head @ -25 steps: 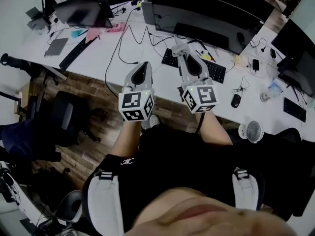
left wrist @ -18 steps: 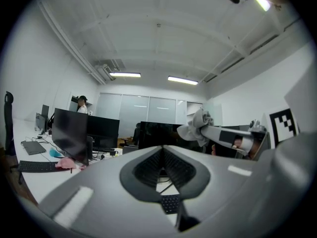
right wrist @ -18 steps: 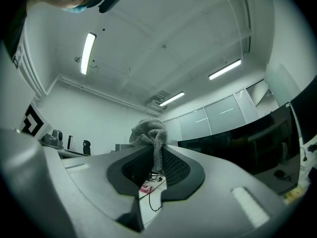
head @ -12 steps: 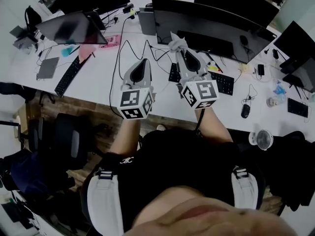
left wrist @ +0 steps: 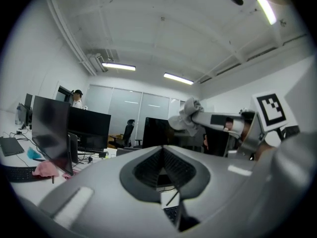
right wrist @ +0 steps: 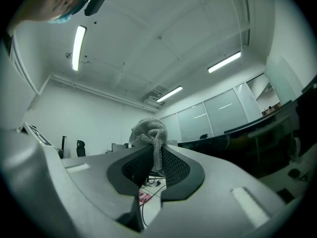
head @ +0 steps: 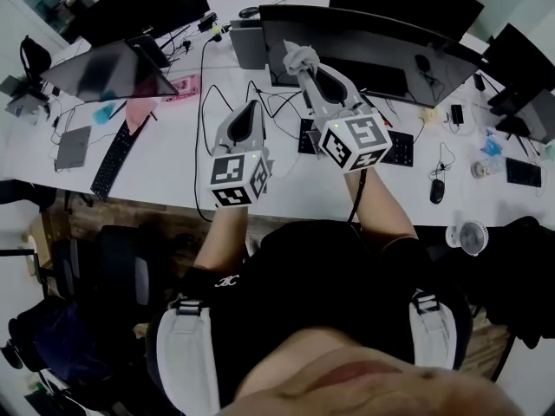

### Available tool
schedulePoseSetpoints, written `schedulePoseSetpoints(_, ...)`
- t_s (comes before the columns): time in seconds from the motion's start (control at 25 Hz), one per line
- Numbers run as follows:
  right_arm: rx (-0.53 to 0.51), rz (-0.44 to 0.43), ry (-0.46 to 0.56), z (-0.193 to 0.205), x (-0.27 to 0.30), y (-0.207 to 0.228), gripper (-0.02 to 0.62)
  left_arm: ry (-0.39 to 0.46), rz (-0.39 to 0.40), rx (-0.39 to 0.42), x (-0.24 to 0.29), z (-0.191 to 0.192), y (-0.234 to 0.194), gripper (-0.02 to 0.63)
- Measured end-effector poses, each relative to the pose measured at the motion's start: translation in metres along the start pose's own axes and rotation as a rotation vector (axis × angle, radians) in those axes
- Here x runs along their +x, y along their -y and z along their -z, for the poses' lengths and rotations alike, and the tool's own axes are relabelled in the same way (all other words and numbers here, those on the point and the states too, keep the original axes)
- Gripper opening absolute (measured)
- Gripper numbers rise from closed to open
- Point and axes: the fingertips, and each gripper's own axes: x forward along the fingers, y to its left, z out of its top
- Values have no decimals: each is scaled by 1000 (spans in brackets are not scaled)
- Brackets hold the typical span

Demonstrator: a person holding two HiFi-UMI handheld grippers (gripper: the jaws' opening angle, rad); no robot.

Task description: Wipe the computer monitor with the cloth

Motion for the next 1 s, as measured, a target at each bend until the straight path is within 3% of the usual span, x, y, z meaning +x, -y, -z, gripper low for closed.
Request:
schedulePoseSetpoints(0.24, -49, -6, 12, -9, 36, 10, 43, -15, 28, -34, 13, 10, -8, 54)
schedulePoseSetpoints(0.64, 42, 14, -30, 0, 111, 42, 43, -1, 9, -45, 8, 6, -38, 54)
schedulePoseSetpoints(1.0, 42, 50, -98, 19, 156, 47, 43, -11, -11, -51, 6, 9, -56, 54)
